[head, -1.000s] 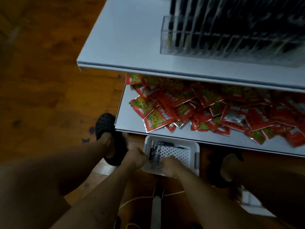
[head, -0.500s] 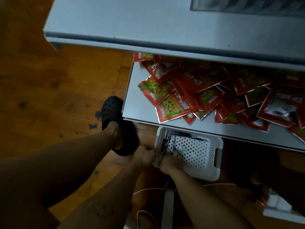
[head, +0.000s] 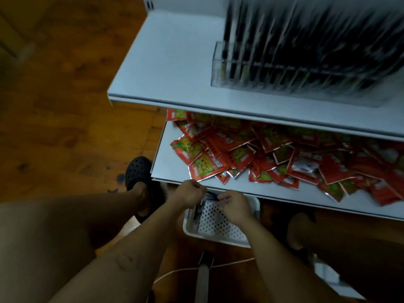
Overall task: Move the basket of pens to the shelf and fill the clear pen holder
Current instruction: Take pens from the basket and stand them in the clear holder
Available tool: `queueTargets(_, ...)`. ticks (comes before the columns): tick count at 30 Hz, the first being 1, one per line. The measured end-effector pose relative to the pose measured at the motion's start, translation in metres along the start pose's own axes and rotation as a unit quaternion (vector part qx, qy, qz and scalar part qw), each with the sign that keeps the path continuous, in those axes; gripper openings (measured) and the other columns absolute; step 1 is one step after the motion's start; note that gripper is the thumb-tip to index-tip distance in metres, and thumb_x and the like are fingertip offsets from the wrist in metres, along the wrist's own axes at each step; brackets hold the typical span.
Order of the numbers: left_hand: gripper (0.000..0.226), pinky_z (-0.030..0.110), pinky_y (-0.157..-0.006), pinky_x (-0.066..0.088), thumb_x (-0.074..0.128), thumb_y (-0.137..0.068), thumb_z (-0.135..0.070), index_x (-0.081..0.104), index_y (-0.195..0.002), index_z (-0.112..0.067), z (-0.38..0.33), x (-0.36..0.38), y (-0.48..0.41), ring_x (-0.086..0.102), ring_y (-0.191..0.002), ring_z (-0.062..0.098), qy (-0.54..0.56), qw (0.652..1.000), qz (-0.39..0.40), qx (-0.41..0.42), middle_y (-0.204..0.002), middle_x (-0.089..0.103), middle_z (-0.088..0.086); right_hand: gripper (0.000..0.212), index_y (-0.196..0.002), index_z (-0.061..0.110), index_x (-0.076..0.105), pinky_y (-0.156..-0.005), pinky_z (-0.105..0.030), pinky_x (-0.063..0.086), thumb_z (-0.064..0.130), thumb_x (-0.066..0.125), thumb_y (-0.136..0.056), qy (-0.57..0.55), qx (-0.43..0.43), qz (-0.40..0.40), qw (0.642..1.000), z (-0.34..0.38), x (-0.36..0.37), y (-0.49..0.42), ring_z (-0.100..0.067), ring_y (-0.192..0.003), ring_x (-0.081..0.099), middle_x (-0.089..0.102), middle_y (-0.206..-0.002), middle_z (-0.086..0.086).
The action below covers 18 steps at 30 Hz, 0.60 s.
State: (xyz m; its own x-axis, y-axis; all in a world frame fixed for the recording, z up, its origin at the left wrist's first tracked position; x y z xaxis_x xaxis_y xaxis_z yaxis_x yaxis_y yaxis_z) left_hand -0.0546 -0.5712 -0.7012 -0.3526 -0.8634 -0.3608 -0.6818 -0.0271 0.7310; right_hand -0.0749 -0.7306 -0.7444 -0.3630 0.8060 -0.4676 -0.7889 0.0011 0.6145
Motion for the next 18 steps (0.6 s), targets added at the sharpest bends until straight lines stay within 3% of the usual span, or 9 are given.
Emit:
queueTargets(3,0.016,0.027,-0.063,0.046,0.056,-0.092,-0.027,0.059,-0.089,-0.012,-0.037,-0.014,0.026,0.06,-0.074,0.023,-0.044,0.997,0.0,0.067,-0.09,0.067,0.014,0.026,-0.108,0.005,0.064,-0.063,-0.033,0.053,-0.009,0.054,-0.089,-0.013,-0.035,0.012,0.999,0.027,-0.038,0.025,-0.029,-0.087,0.063,0.06,-0.118,-0.019)
queueTargets(7,0.015,0.025,-0.06,0.041,0.054,-0.094,-0.024,0.061,-0.091,-0.011,-0.081,-0.038,0.059,0.056,-0.076,0.023,-0.126,0.981,-0.021,0.146,-0.082,0.06,0.01,0.021,-0.111,0.011,0.054,-0.06,-0.036,0.054,0.001,0.052,-0.093,-0.021,-0.075,0.012,0.997,0.069,-0.088,0.063,-0.026,-0.062,0.063,0.068,-0.095,-0.019)
queueTargets(10,0.02,0.027,-0.073,0.046,0.057,-0.092,-0.033,0.064,-0.102,-0.016,-0.108,-0.057,0.084,0.06,-0.089,0.024,-0.172,0.964,-0.063,0.193,-0.096,0.065,0.005,0.018,-0.104,0.013,0.051,-0.066,-0.039,0.057,0.011,0.061,-0.089,0.043,-0.123,-0.009,0.991,0.098,-0.124,0.095,-0.026,-0.065,0.068,0.07,-0.089,-0.014)
queueTargets(14,0.025,0.026,-0.071,0.043,0.056,-0.093,-0.039,0.064,-0.107,-0.02,-0.143,-0.078,0.121,0.059,-0.088,0.018,-0.186,0.939,-0.132,0.257,-0.1,0.065,0.002,0.014,-0.081,0.028,0.065,-0.073,-0.03,0.053,0.025,0.079,-0.077,0.188,-0.193,-0.059,0.961,0.145,-0.17,0.133,-0.015,-0.084,0.065,0.069,-0.089,0.004)
queueTargets(18,0.021,0.026,-0.063,0.048,0.056,-0.093,-0.039,0.062,-0.103,-0.022,-0.172,-0.094,0.145,0.063,-0.078,0.015,-0.124,0.923,-0.191,0.31,-0.092,0.065,-0.002,0.01,-0.092,0.029,0.073,-0.075,-0.024,0.047,0.025,0.075,-0.083,0.166,-0.259,-0.109,0.945,0.182,-0.205,0.157,-0.01,-0.088,0.061,0.068,-0.091,0.008)
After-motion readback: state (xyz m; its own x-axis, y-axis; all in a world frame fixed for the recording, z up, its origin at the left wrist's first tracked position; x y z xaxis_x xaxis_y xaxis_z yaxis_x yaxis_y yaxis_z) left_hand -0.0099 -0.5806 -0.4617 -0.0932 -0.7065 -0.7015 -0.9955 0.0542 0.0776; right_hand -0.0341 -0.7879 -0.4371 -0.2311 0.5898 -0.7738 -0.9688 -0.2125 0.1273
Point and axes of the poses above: each hand's wrist, its own y-axis away from the middle knuckle, its own x-axis out of the palm, z = x × y, the point moved 2 cm from there along -y, towards the middle knuckle
